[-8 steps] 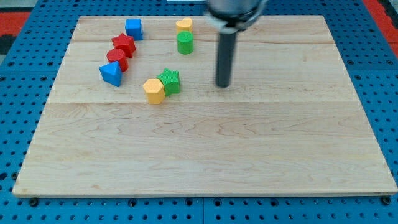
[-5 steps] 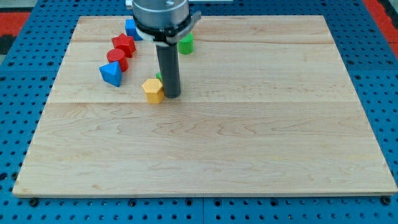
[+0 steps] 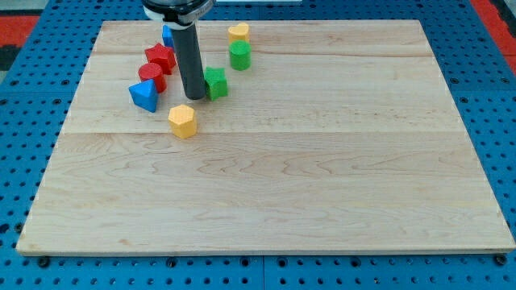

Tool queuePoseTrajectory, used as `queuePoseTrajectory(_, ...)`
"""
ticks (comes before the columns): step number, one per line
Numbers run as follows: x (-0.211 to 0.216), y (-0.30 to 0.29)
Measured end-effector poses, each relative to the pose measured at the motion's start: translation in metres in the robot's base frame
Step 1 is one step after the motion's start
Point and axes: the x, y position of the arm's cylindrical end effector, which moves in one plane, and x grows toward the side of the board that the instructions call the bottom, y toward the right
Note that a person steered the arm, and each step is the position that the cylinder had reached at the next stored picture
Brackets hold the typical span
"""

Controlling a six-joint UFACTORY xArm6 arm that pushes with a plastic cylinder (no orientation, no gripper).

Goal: Slide the green star below the green circle

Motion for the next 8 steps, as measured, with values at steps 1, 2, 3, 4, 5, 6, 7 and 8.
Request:
queuePoseTrajectory(1, 0.000, 0.004)
queuePoseTrajectory(2, 0.001, 0.033)
queuePoseTrajectory(3, 0.007, 0.086)
queuePoseTrajectory(4, 0.075, 0.100)
queuePoseTrajectory(5, 0.112, 0.058)
queuePoseTrajectory(6, 0.112, -0.007)
queuePoseTrajectory(7, 0.097, -0.031)
queuePoseTrajectory(8, 0.066, -0.031)
